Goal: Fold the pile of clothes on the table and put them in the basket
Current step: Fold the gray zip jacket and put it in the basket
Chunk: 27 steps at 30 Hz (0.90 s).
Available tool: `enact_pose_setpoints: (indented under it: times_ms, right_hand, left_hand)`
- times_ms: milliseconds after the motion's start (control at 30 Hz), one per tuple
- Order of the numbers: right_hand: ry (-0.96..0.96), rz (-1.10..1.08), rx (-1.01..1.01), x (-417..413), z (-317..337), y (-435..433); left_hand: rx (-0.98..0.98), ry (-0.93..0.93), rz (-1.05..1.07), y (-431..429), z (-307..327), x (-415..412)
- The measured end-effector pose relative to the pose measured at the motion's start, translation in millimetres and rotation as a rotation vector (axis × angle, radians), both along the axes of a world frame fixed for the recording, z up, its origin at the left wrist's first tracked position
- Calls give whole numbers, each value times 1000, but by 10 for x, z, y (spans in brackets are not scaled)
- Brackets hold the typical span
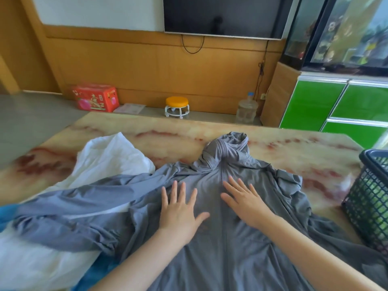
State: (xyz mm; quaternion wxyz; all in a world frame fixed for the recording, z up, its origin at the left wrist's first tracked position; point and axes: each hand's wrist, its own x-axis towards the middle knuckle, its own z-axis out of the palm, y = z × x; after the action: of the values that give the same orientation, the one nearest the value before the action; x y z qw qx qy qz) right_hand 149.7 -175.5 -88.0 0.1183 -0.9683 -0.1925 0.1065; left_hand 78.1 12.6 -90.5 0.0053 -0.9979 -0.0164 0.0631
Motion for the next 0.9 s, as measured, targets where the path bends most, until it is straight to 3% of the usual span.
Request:
enact_pose_setpoints:
  times_ms: [167,300,400,567,667,800,900]
  right_hand:
    - [84,38,-77,-194,10,156]
    - [-18,-11,60,-15,342,402]
    - [-37,-29,184,191,546,738]
    - [21,49,32,523,526,1397]
    - [-129,-40,37,647,481,1646]
    - [-384,-181,323,812,566,1961]
    - [-111,-173,374,919,426,2129]
  left_hand:
    - [-123,79,39,319,48,-90]
    - [-75,-331,14,612,340,35]
    - [-90,-339,152,1029,407,108]
    - [-236,-560,183,1359,396,167]
    - [-265,-561,325,1503,474,280]
    - [-238,-602,404,1764,627,514]
    - [-219,-491,473,1901,644,655]
